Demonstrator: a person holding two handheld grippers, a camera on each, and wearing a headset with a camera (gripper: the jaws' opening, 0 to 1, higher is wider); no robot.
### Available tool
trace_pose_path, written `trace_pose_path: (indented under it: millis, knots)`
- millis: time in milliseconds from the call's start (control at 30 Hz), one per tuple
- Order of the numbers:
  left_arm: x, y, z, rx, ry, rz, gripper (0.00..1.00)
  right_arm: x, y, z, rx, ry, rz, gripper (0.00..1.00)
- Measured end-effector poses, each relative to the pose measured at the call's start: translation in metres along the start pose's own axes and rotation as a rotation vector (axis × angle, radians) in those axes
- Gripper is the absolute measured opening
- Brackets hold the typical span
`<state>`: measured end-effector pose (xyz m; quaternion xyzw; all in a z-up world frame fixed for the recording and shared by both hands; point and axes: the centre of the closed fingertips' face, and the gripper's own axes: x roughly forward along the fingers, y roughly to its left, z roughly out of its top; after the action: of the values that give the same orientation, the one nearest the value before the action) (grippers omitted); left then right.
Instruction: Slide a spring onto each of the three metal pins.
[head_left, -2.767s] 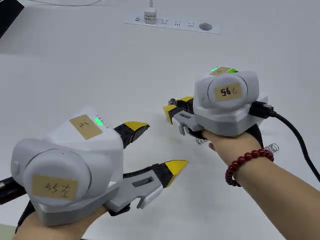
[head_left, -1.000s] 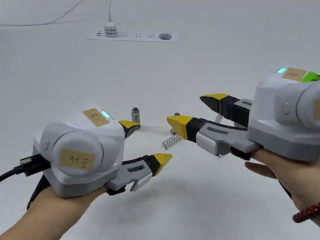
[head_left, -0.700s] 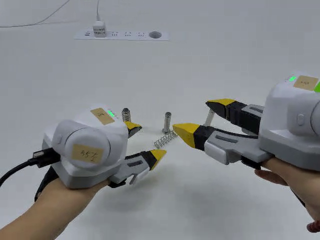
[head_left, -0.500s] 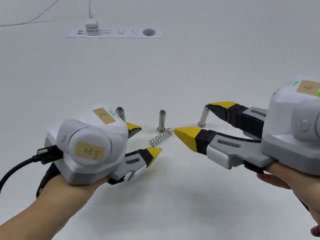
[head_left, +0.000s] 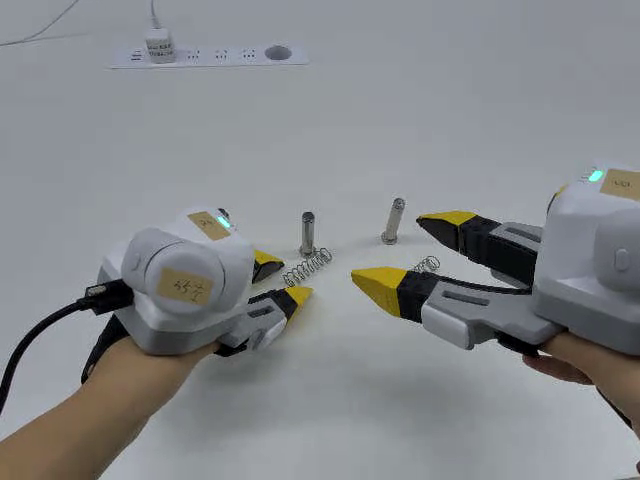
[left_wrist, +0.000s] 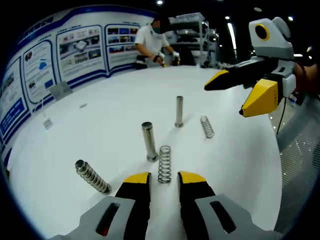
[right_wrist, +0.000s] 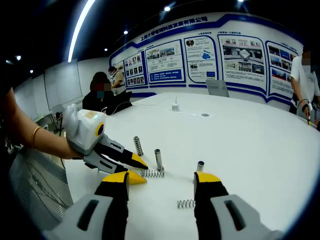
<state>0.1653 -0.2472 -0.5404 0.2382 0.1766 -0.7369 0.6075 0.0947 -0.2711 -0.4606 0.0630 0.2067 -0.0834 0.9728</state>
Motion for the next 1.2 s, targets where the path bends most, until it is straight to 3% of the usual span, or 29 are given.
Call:
trace_pose_path:
  millis: [200,267,667,1000,1200]
  knots:
    - [0.001,-0.001,0.0,-0.007,0.004,-0.012,0.18,-0.003,-0.004,-0.002,0.016,0.002,-0.01,0.58]
    - [0.001,0.0,-0.001,-0.003,0.006,-0.009,0.11,-0.003,-0.005,-0.003,0.02,0.003,-0.011,0.59]
    - [-0.002,-0.002,-0.004,0.002,0.026,-0.019,0.1,-0.006,-0.01,-0.004,0.063,0.008,-0.028,0.6]
    - [-0.016,-0.003,0.009,-0.018,-0.021,-0.01,0.1,-0.007,-0.011,0.001,0.11,-0.005,-0.033,0.59]
    - [-0.027,-0.007,0.02,-0.108,-0.081,-0.018,0.1,-0.005,-0.011,0.009,0.154,-0.019,-0.027,0.56]
